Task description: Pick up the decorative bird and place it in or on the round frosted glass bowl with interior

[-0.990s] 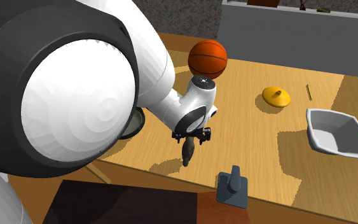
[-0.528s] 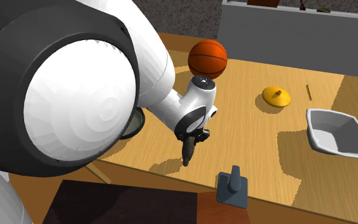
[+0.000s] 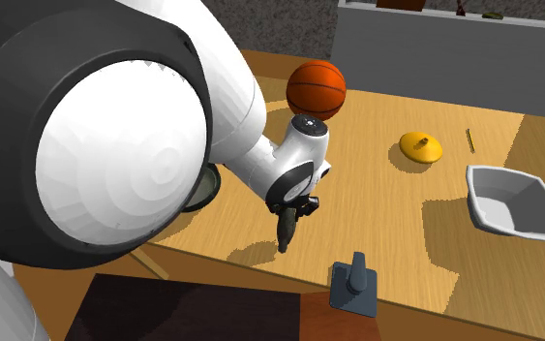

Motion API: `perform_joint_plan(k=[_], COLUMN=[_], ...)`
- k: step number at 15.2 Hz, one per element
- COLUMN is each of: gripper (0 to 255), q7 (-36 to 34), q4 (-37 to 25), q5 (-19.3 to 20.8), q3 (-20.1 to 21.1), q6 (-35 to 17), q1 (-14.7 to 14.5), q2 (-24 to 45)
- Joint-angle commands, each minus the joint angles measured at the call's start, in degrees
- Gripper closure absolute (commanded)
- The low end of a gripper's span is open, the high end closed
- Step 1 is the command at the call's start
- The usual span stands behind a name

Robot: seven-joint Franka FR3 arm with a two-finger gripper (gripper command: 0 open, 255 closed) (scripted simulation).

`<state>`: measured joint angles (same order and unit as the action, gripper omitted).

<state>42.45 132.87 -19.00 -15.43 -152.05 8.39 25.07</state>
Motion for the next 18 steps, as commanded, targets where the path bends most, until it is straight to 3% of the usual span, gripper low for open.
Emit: perform_joint_plan(k=[1, 18], gripper=[255, 255], q7=[-0.4, -6.8], q4=[0.3, 1.4], q5=[0.5, 9.2], q3=[-0.4, -5.4], q6=[0.6, 11.3], q1=[-0.3, -3.8], q2=[-0.7, -13.5])
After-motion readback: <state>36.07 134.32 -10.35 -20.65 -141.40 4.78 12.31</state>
